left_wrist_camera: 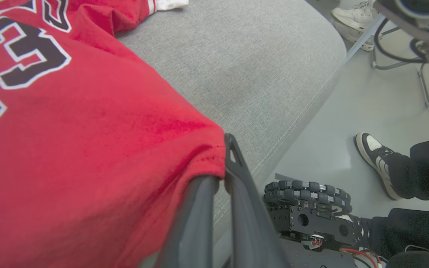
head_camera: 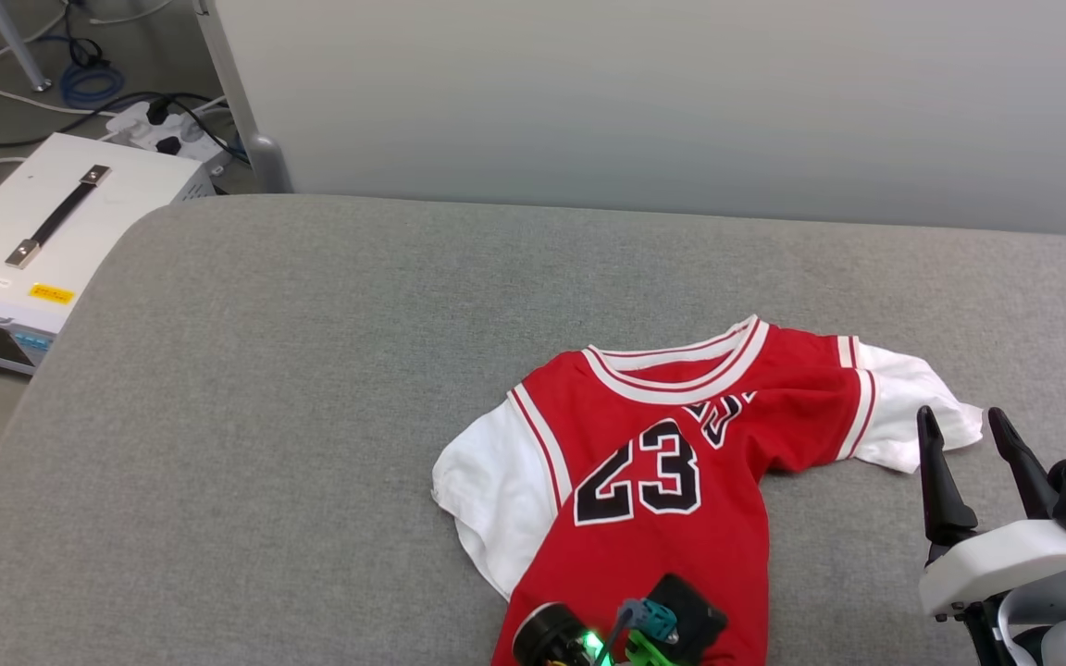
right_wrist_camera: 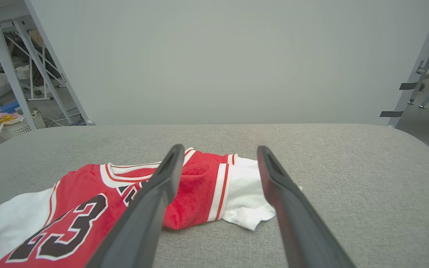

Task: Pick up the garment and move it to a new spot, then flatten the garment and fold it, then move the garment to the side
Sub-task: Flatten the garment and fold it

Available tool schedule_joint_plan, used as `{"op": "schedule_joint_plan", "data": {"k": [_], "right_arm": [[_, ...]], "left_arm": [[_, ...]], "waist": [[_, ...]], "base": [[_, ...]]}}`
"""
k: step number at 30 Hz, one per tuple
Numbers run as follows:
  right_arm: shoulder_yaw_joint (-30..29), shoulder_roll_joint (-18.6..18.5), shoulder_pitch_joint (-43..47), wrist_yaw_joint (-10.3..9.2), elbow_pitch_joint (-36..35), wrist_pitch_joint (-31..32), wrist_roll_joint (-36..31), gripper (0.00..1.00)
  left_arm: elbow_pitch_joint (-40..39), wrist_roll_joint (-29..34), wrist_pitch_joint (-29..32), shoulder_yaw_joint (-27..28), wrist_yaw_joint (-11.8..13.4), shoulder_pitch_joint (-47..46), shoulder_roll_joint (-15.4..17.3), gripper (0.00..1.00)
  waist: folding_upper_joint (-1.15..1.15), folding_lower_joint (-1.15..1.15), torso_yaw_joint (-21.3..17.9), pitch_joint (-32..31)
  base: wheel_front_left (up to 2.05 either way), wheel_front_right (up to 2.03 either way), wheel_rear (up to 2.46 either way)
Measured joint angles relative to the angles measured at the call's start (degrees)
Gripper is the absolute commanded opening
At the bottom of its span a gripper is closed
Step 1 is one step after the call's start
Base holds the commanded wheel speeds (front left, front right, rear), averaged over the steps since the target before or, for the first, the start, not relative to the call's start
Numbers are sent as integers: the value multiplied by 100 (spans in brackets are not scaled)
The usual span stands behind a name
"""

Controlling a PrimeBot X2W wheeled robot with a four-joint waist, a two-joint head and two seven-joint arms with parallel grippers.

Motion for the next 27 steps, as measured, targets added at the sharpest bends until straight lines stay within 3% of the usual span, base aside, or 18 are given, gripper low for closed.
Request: {"op": "schedule_joint_plan", "data": {"k": [1,2,9,17,27], "right_arm": [[5,2,0,0,11,2,0,100],[13,4,0,0,23,7,-1,100],[-41,7,0,0,91,25,-1,100],[-82,25,3,0,201,31,0,100],[-43,54,14,0,140,30,0,100]], "left_arm": [[121,-23,-87,-42,0,-42,0,60],[229,-20,-203,-85,0,-84,-5,100],[577,-68,-977,130,-3,-406,-38,100],[246,-133,-1376,649,149,-712,115,100],[-335,-339,-1748,1868,927,-583,976,100]], "waist": [[0,0,-18,26],[0,0,-34,51],[0,0,10,142],[0,0,220,-8],[0,0,363,-126]], "base": [[0,0,0],[0,0,0],[0,0,0],[0,0,0],[0,0,0]]}}
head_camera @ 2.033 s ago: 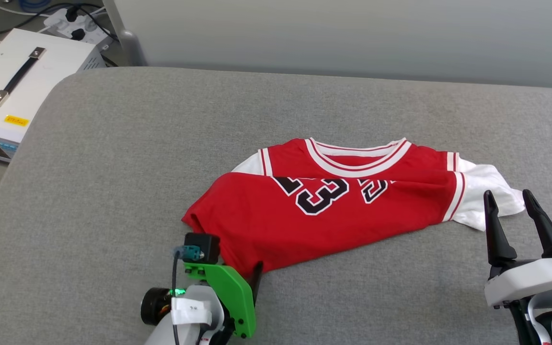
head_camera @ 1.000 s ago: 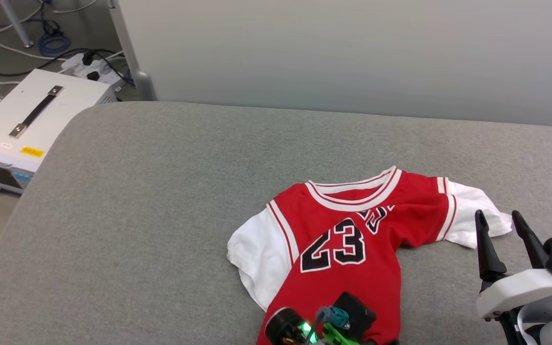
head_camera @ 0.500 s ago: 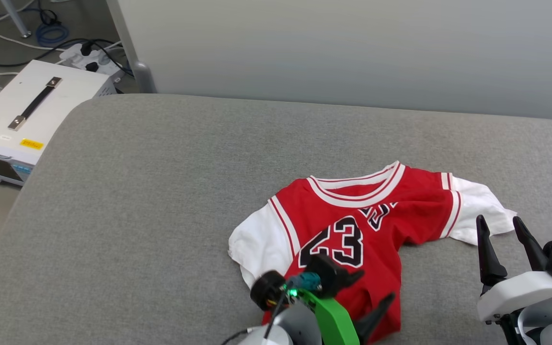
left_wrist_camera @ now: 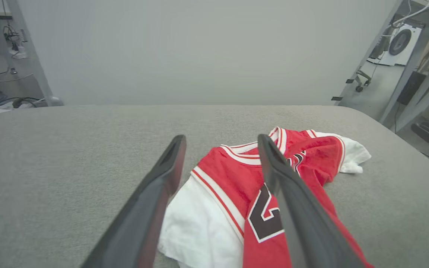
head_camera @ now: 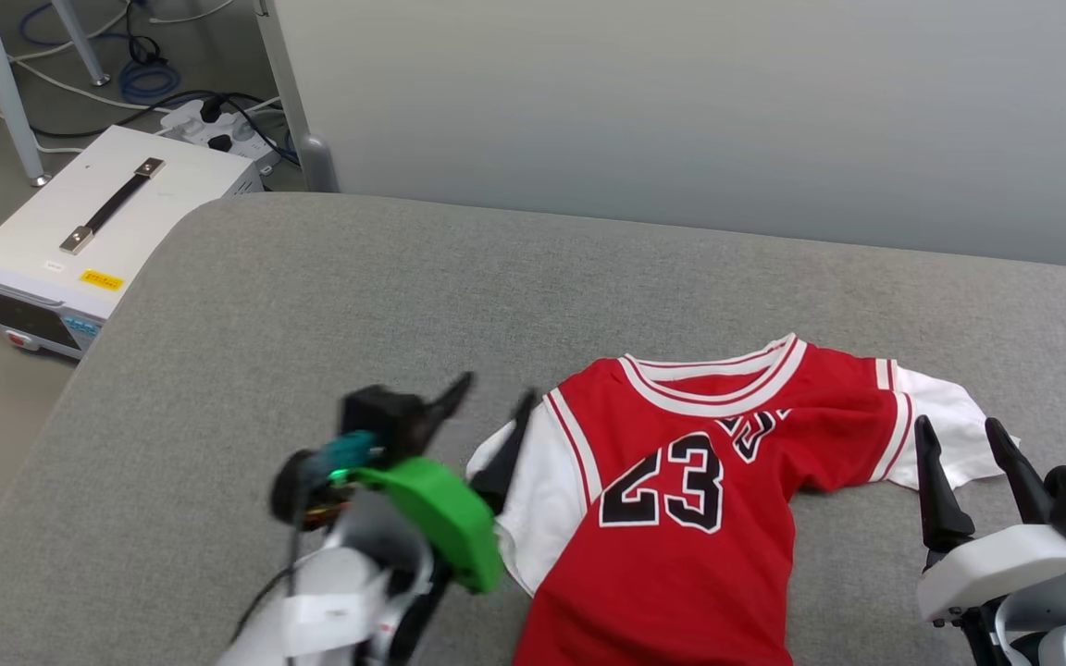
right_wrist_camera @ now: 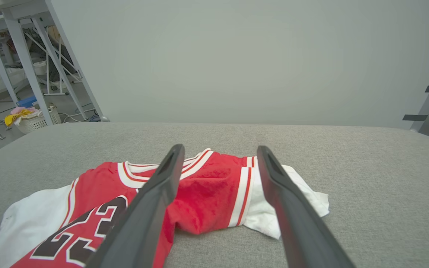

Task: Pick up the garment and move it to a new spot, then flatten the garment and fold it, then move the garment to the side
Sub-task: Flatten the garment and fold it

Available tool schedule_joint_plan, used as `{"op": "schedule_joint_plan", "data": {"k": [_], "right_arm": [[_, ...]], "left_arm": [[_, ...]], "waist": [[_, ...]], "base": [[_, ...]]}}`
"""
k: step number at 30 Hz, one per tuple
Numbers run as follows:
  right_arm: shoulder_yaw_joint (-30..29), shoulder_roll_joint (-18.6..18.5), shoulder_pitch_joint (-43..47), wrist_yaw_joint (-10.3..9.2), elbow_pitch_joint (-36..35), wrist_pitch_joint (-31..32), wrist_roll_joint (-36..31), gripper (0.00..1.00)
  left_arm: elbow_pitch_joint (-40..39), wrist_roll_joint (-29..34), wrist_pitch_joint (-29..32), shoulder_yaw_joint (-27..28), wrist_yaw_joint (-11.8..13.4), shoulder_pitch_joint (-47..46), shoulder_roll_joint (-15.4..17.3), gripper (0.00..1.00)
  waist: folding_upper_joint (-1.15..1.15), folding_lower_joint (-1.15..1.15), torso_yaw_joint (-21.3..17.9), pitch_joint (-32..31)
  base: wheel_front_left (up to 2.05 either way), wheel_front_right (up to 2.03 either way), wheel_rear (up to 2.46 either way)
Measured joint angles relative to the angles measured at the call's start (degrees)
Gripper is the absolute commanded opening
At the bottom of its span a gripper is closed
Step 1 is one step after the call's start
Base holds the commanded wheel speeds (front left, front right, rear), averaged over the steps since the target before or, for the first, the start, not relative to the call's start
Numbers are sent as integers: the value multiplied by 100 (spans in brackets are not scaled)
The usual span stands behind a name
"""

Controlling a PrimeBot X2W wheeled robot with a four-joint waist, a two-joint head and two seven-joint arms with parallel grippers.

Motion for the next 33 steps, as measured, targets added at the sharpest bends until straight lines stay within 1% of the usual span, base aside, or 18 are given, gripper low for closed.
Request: {"op": "schedule_joint_plan", "data": {"k": [2,4,8,14,16,19,22,25,27,29,33], "right_arm": [[19,-5,3,0,-80,1,0,100],[33,-16,5,0,-160,2,4,100],[52,-62,13,0,-326,18,14,100],[100,-153,34,0,-548,113,21,100],[103,-177,36,0,-645,158,21,100],[101,-203,36,0,-770,219,21,100],[129,-227,35,0,-862,272,21,100],[183,-236,34,0,-914,307,21,100],[237,-243,27,0,-932,314,21,100],[279,-244,5,0,-942,330,21,100],[289,-256,1,0,-959,331,21,100]], "left_arm": [[12,-151,-167,259,89,177,191,100],[35,-220,-333,412,127,367,296,100],[147,-309,-513,528,143,643,359,100],[244,-349,-454,532,121,653,425,100],[296,-353,-191,469,75,549,478,100],[394,-503,488,345,32,303,525,100],[504,-563,1038,287,44,-2,566,100],[779,-608,1651,169,104,-220,584,100],[991,-610,1789,151,135,-314,584,100],[1166,-568,1793,115,170,-419,592,100],[1539,-483,1634,108,261,-595,564,100]], "waist": [[0,0,-5,30],[0,0,-12,66],[0,0,-27,170],[0,0,-79,387],[0,0,-110,480],[0,0,-163,623],[0,0,-230,776],[0,0,-314,929],[0,0,-383,1032],[0,0,-456,1119],[0,0,-606,1286]], "base": [[0,0,0],[0,0,0],[0,0,0],[0,0,0],[0,0,0],[0,0,0],[0,0,0],[0,0,0],[0,0,0],[0,0,0],[0,0,0]]}}
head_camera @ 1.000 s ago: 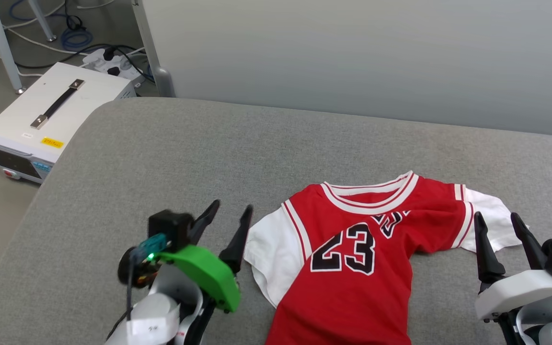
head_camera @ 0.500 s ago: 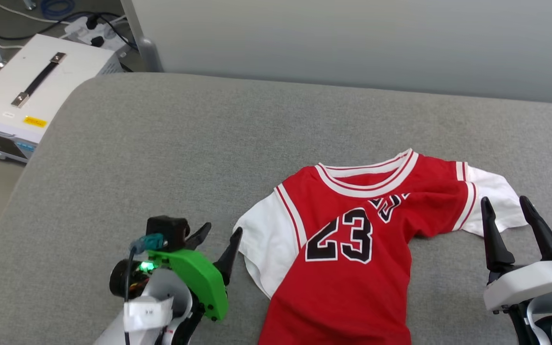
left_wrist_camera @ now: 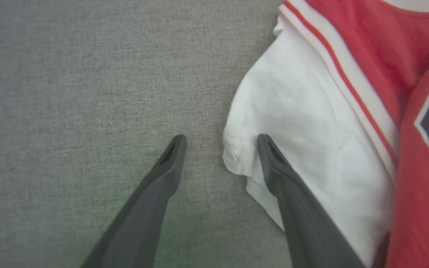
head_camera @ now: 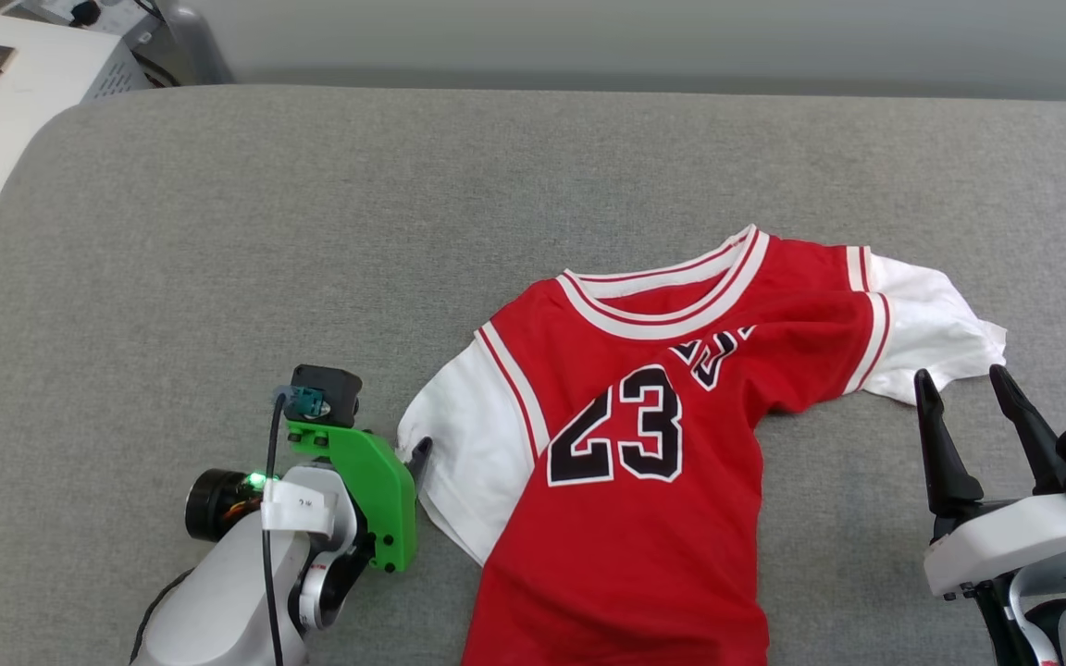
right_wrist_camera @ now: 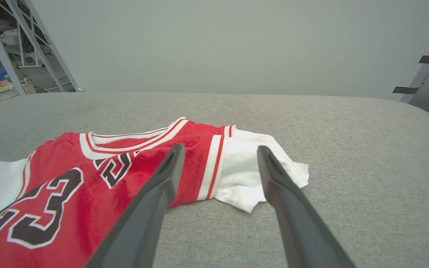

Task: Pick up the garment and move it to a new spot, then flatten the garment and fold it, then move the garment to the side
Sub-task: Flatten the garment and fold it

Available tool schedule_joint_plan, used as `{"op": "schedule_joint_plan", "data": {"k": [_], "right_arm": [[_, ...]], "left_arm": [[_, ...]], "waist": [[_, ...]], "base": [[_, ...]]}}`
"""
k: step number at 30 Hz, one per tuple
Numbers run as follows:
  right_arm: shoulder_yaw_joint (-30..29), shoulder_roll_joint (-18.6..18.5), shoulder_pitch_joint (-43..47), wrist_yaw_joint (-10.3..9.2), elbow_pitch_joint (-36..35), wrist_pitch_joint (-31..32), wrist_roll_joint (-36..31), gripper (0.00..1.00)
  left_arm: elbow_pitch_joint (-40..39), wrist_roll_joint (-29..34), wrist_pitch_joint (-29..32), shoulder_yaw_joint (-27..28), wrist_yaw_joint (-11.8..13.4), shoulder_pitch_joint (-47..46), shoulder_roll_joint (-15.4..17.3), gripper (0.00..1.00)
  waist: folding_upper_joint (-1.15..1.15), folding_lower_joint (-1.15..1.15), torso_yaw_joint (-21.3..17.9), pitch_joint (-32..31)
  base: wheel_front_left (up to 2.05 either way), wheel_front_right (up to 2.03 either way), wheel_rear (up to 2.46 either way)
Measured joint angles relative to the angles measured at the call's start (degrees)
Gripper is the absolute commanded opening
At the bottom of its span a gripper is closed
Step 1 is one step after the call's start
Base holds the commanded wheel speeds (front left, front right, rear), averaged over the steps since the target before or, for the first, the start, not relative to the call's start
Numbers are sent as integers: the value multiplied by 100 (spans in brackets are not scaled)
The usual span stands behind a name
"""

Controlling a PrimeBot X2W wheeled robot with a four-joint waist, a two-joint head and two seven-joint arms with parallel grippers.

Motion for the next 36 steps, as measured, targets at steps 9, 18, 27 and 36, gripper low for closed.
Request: {"op": "schedule_joint_plan", "data": {"k": [9,18,27,36], "right_arm": [[-18,-5,-11,0,18,-2,-1,100],[-55,59,-46,0,275,48,-49,100],[-179,169,-110,0,493,286,-179,100],[-201,248,-314,0,651,387,-294,100]], "left_arm": [[491,38,30,-141,-232,-308,1,0],[564,81,-777,116,-286,-417,243,0],[476,237,-1004,589,-296,-1417,907,0],[1563,197,-666,552,-389,-1694,1020,100]], "waist": [[0,0,-182,232],[0,0,-203,12],[0,0,-357,90],[0,0,-462,366]], "base": [[0,0,0],[0,0,0],[0,0,0],[0,0,0]]}}
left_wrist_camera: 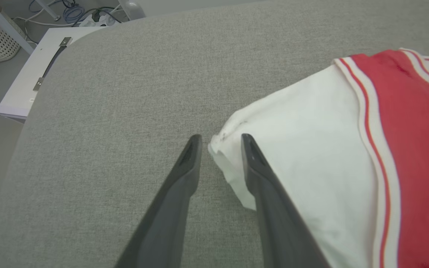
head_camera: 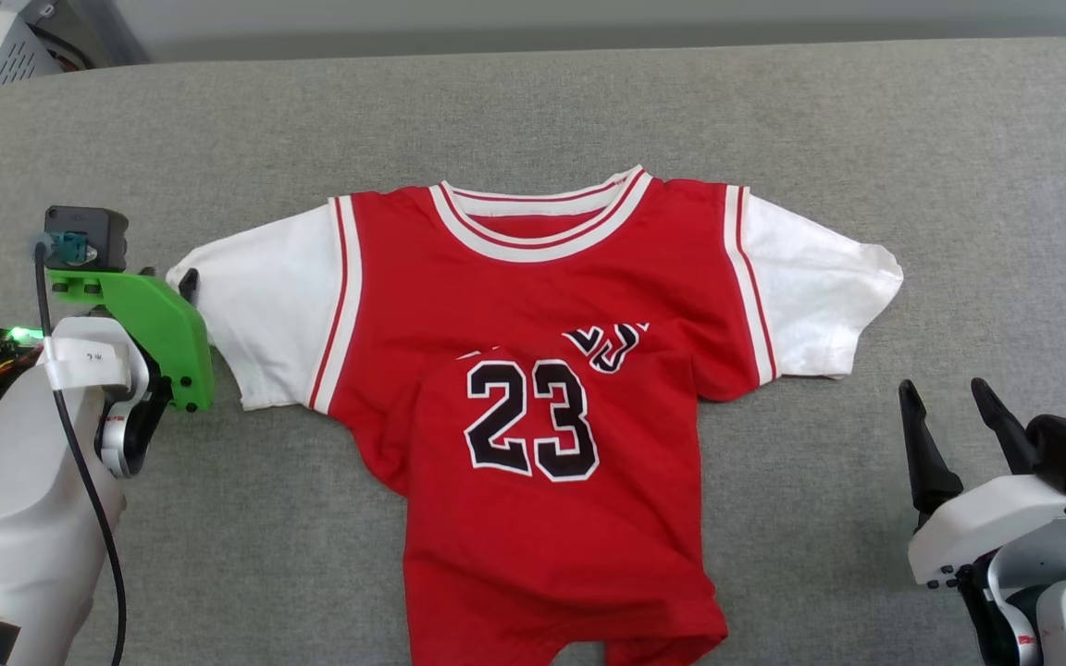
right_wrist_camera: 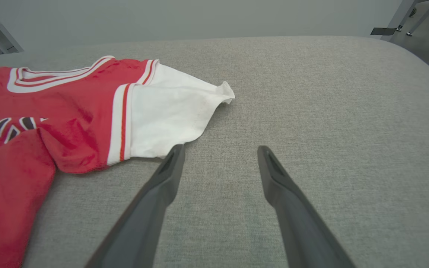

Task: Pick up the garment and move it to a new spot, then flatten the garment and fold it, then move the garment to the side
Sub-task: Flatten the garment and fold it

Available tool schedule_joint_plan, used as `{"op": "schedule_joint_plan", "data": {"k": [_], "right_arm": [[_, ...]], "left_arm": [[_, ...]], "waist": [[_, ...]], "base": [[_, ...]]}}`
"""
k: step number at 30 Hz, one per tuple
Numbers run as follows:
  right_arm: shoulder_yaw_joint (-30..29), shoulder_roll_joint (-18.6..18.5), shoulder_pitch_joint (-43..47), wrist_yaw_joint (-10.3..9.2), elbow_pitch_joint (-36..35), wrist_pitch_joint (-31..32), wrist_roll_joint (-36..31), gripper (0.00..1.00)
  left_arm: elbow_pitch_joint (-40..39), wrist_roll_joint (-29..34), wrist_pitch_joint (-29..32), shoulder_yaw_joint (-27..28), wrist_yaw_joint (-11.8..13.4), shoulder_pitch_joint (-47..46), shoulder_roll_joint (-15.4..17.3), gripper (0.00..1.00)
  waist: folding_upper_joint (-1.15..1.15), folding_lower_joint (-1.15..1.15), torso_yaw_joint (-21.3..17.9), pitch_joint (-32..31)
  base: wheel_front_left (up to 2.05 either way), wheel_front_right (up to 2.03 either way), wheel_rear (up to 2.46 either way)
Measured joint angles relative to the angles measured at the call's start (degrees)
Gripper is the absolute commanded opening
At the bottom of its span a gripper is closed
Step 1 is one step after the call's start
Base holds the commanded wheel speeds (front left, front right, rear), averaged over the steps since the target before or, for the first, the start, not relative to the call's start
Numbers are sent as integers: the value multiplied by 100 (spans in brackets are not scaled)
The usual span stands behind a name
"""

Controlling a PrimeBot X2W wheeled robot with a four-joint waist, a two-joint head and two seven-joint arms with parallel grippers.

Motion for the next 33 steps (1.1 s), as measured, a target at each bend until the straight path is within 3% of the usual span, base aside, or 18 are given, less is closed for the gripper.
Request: {"op": "schedule_joint_plan", "data": {"k": [8,15,21,27,33], "right_arm": [[-77,-21,-66,0,53,16,-1,100],[-137,-103,-31,0,13,52,13,100],[-190,-196,64,0,-93,234,52,100],[-170,-289,240,0,-198,630,109,100],[-144,-550,298,0,-309,1461,221,100]], "left_arm": [[332,44,-1183,38,-45,-32,-219,100],[-237,-143,-2190,180,-261,341,-550,100],[-1366,-209,-2420,234,-220,1294,-810,100],[-2504,-30,-2469,316,41,2298,-1051,100],[-3222,230,-2469,478,181,2875,-1245,100]], "waist": [[0,0,149,-116],[0,-1,415,-407],[0,-1,673,-687],[0,-1,905,-927],[0,-1,1101,-946]], "base": [[0,0,0],[0,0,0],[0,0,0],[0,0,0],[0,0,0]]}}
